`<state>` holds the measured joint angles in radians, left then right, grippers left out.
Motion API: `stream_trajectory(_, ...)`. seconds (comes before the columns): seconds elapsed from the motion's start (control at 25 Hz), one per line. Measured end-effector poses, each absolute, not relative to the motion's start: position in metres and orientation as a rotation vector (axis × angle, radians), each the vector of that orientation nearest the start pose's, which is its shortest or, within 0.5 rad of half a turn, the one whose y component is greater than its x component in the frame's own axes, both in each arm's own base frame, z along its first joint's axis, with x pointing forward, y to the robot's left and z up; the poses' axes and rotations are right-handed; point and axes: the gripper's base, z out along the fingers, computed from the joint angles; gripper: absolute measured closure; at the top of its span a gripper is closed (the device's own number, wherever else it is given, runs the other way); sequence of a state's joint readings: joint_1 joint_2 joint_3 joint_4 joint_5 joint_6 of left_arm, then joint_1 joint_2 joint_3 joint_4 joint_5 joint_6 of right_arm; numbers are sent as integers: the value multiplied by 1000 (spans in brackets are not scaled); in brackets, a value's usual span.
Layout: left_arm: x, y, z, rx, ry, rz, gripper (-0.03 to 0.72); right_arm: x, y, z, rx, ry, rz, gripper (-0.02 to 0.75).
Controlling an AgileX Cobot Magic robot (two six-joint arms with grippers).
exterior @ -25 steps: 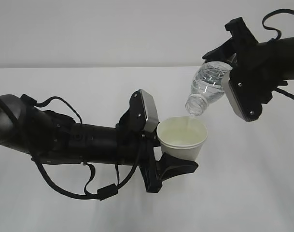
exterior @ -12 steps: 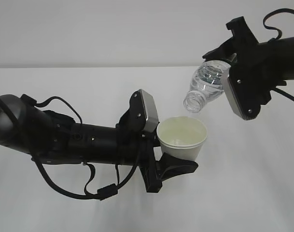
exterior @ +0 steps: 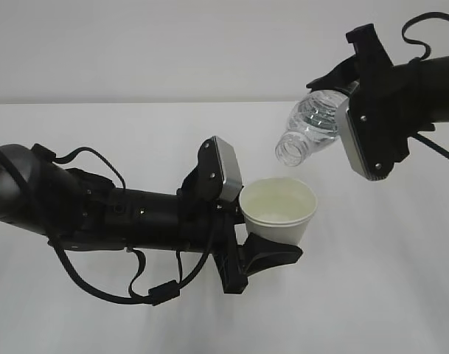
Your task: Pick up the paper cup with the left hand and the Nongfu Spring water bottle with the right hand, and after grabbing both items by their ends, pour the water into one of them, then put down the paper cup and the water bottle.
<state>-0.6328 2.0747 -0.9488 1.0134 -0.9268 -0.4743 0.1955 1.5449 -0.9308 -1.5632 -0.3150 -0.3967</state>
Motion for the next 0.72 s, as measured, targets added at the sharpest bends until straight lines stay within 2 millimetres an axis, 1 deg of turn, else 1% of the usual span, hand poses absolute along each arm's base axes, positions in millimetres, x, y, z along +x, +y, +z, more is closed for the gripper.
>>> stream_trajectory(0.52,268,-273,119,1294,1520,-959,237,322,92,256,-1898,977,-654,300)
stream_trajectory(0.6,269,-273,119,1289,1522,-959,237,322,92,256,-1867,1015,-630,300)
stream_trajectory(0.72,269,-273,120,1284,1523,-959,237,323,93,258,-1768,1111,-572,300)
